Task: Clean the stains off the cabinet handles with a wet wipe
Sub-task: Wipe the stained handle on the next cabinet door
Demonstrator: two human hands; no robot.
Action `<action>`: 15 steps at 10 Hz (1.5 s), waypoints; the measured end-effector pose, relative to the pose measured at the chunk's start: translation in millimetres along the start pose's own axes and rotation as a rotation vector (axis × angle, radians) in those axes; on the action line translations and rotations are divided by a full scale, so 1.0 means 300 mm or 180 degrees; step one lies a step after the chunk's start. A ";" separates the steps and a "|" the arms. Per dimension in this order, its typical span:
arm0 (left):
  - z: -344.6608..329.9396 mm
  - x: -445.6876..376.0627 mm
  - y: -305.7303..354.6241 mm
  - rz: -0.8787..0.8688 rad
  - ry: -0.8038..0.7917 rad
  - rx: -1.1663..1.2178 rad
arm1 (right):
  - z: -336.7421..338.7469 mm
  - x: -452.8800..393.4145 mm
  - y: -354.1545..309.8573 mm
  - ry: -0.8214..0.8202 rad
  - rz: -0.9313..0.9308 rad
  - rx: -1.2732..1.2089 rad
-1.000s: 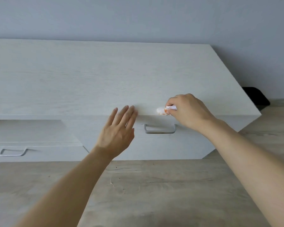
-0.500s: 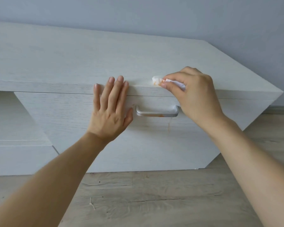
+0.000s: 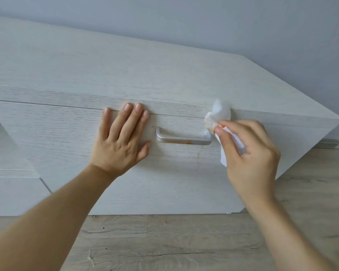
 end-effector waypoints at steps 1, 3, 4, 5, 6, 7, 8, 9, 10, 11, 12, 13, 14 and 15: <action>-0.011 0.014 0.004 -0.0009 0.0078 -0.0047 | -0.010 0.032 0.026 -0.0067 -0.0009 0.0028; -0.018 0.020 0.007 -0.0011 0.0156 -0.0145 | 0.005 0.071 0.024 0.0404 0.0151 0.0193; -0.020 0.017 0.007 -0.0005 0.0199 -0.0176 | 0.032 0.090 0.021 0.0713 0.0275 0.0279; -0.022 0.019 0.008 0.0004 0.0217 -0.0216 | 0.056 0.104 0.018 0.0786 0.0502 0.0353; -0.021 0.018 0.009 0.0007 0.0221 -0.0228 | 0.052 0.097 0.020 0.0454 0.0452 0.0245; -0.021 0.017 0.006 0.0012 0.0212 -0.0227 | 0.012 0.071 0.043 0.0095 0.0113 0.0162; -0.020 0.019 0.006 0.0020 0.0220 -0.0231 | -0.035 0.044 0.063 -0.0083 -0.0041 0.0013; -0.018 0.016 0.006 0.0020 0.0224 -0.0241 | -0.077 0.028 0.066 -0.0098 -0.0276 -0.0266; -0.019 0.016 0.005 0.0009 0.0215 -0.0270 | -0.105 0.039 0.046 -0.0133 -0.0295 -0.0328; -0.022 0.019 0.007 0.0003 0.0204 -0.0294 | -0.102 0.062 0.030 -0.0445 -0.0364 -0.0525; -0.021 0.016 0.007 -0.0006 0.0194 -0.0300 | -0.079 0.069 0.025 -0.0595 -0.0400 -0.0583; -0.019 0.016 0.005 -0.0004 0.0190 -0.0279 | -0.056 0.062 0.034 -0.0497 -0.1027 -0.1208; -0.020 0.017 0.008 0.0003 0.0188 -0.0275 | -0.040 0.062 0.031 -0.0280 -0.1337 -0.1576; -0.020 0.016 0.007 0.0003 0.0198 -0.0283 | -0.056 0.070 0.023 -0.0190 -0.1031 -0.1337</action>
Point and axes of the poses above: each hand's wrist, its own x-axis away from the middle knuckle, its own z-axis out of the back of the hand, y = z × x, the point moved 2 cm from there along -x, towards the middle knuckle, and after that the axes turned 13 degrees about -z, right-handed, at the moved point
